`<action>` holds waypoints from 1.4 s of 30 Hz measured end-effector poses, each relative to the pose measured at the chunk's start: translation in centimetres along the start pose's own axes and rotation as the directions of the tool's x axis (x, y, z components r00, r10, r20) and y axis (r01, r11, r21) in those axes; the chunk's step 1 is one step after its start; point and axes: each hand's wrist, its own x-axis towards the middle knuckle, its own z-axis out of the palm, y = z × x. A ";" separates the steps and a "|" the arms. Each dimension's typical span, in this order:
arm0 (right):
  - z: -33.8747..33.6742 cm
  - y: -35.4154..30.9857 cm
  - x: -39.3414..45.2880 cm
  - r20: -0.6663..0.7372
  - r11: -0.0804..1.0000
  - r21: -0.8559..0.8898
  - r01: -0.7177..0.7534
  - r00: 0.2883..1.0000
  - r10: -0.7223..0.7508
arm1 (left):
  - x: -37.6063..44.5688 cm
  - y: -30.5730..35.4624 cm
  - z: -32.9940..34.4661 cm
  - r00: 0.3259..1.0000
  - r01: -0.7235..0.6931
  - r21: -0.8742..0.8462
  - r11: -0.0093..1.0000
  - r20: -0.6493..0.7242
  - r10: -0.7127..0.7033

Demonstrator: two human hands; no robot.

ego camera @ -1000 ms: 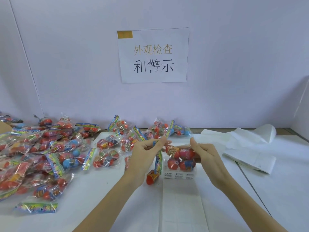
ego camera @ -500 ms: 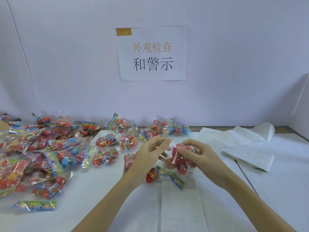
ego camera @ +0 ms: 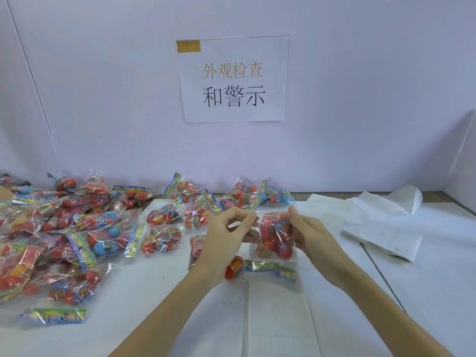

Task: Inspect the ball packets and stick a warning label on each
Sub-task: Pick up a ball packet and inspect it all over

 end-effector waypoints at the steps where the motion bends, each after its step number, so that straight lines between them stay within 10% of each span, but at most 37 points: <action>1: 0.0 0.0 -0.1 0.037 1.000 0.010 -0.007 0.999 0.007 | 0.0 -0.1 0.0 1.000 0.017 -0.037 0.999 -0.015 -0.017; 6: -0.3 0.1 0.1 0.016 0.998 -0.027 -0.049 0.999 0.049 | 0.3 0.1 -0.6 0.994 0.106 -0.274 0.956 0.001 -0.110; 13: -0.5 0.2 -0.1 0.060 0.997 -0.069 0.025 0.998 -0.021 | 0.1 0.1 -0.4 0.996 0.063 0.023 0.998 0.063 -0.064; 24: -0.5 0.2 0.3 -0.017 0.995 -0.076 -0.059 0.998 0.058 | 0.1 0.8 -0.5 0.987 0.113 -0.146 0.983 -0.101 -0.129; 29: -0.7 -0.2 -0.1 0.155 0.996 -0.002 -0.090 0.984 0.089 | 0.2 0.5 -1.3 0.966 0.098 -0.081 0.992 -0.231 -0.115; 42: -1.5 0.1 0.3 0.021 0.989 0.108 -0.103 0.995 0.101 | 0.2 1.0 -1.3 0.983 -0.006 -0.117 0.993 -0.184 -0.015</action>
